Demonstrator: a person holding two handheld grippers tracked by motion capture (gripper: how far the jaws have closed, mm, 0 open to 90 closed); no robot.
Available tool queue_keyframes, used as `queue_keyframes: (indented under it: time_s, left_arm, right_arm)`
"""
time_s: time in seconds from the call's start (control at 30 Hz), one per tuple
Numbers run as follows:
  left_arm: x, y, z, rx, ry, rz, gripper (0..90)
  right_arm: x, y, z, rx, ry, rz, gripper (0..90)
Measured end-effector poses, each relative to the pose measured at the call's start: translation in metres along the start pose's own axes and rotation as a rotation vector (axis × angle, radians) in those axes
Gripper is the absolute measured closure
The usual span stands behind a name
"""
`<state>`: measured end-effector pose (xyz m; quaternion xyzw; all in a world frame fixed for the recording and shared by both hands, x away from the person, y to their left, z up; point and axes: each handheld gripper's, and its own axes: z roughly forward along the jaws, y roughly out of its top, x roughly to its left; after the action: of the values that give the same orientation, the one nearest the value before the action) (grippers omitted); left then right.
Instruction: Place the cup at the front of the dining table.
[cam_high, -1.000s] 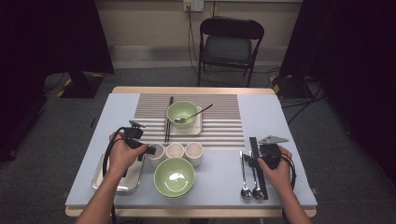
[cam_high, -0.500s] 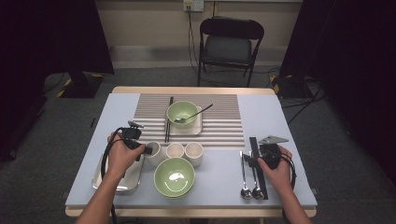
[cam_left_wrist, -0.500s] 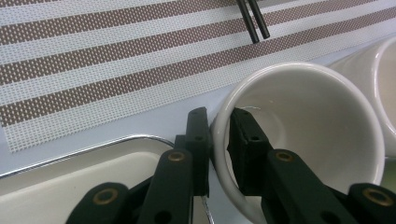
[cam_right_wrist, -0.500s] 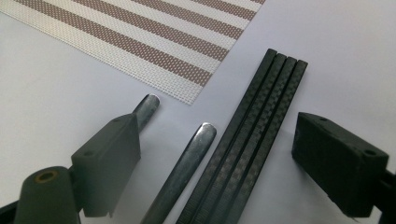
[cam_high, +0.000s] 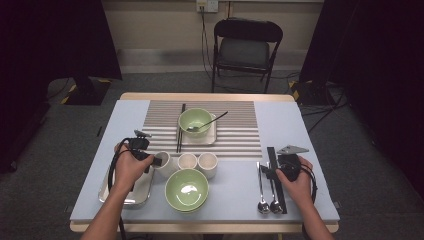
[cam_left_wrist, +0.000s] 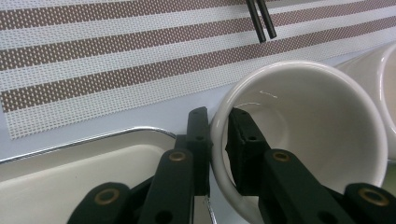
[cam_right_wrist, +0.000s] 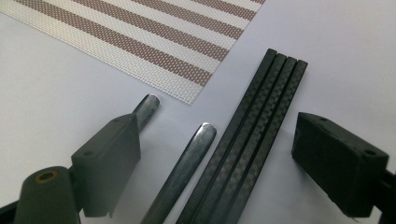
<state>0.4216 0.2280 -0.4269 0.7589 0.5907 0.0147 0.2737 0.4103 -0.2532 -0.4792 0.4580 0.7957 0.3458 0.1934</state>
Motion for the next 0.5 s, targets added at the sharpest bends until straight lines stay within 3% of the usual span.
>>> queue_keyframes:
  time_s: [0.33, 0.5]
  left_arm:
    - [0.0039, -0.0005, -0.0033, 0.011, -0.012, -0.050, 81.1]
    - [0.0057, 0.0012, -0.0071, -0.002, -0.049, -0.068, 82.0]
  right_arm:
    - [-0.0001, 0.0000, 0.0000, 0.000, 0.000, -0.001, 14.2]
    - [-0.0001, 0.0000, 0.0000, 0.000, 0.000, -0.001, 14.2]
